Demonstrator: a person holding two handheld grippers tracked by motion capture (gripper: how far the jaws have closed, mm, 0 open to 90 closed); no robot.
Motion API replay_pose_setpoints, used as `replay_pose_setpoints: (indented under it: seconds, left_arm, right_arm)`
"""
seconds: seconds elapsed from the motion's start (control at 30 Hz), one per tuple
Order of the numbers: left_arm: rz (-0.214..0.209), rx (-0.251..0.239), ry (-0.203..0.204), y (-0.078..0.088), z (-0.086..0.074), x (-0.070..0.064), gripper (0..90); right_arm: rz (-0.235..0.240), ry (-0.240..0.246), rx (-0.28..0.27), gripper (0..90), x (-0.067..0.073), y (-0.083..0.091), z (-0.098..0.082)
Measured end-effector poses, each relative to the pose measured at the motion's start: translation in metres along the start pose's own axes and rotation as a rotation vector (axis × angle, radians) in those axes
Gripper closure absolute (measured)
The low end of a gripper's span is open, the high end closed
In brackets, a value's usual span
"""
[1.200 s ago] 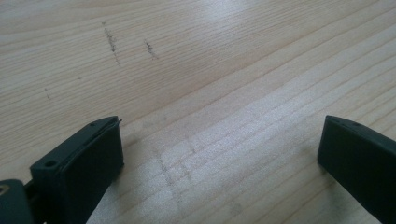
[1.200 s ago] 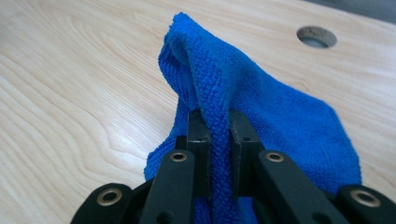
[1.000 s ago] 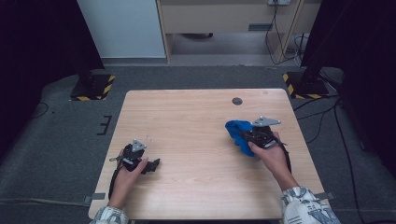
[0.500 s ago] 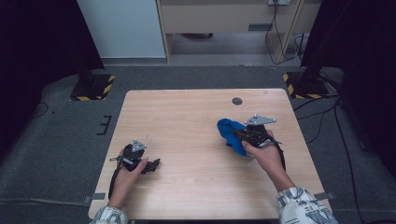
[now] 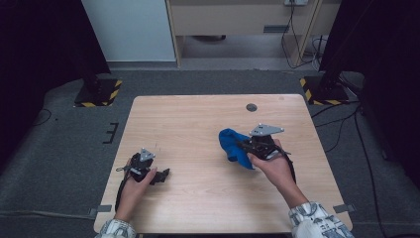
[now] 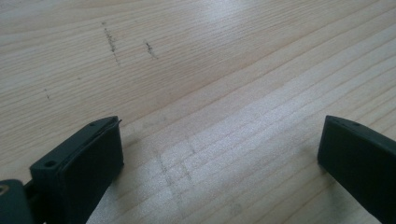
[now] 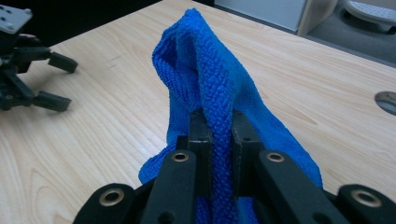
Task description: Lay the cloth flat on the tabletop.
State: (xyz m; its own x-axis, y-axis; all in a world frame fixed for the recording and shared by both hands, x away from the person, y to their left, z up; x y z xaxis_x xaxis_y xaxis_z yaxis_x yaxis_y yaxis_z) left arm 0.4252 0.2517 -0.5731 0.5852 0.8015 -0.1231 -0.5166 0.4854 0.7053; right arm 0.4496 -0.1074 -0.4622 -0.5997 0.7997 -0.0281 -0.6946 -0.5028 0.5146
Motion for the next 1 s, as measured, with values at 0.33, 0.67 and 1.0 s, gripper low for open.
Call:
replay_pose_setpoints:
  seconds: [0.33,0.67,1.0]
  left_arm:
    - [-0.001,0.001,0.000,0.000,0.000,0.000,0.0]
    - [-0.001,0.001,0.000,0.000,0.000,0.000,0.0]
    - [-0.002,0.001,-0.001,0.000,0.000,0.000,0.0]
  right_arm:
    - [0.041,0.024,0.012,81.8,0.020,-0.003,0.000]
    - [0.082,0.047,0.042,81.6,0.041,-0.013,-0.006]
    - [0.107,0.053,0.088,80.7,0.062,-0.031,-0.020]
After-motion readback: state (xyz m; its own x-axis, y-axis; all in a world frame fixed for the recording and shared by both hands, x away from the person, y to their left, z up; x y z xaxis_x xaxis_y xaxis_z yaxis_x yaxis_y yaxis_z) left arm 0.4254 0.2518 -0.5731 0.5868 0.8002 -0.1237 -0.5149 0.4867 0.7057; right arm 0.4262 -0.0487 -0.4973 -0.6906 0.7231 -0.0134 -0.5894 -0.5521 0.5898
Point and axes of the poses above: each handheld gripper's, and its own axes: y roughly backward along the jaws, z roughly out of its top, x roughly to its left, the point moved 5 cm from there along -y, roughly forward along the jaws, and after that the axes turned 10 degrees about -z, right-handed, at the moved point
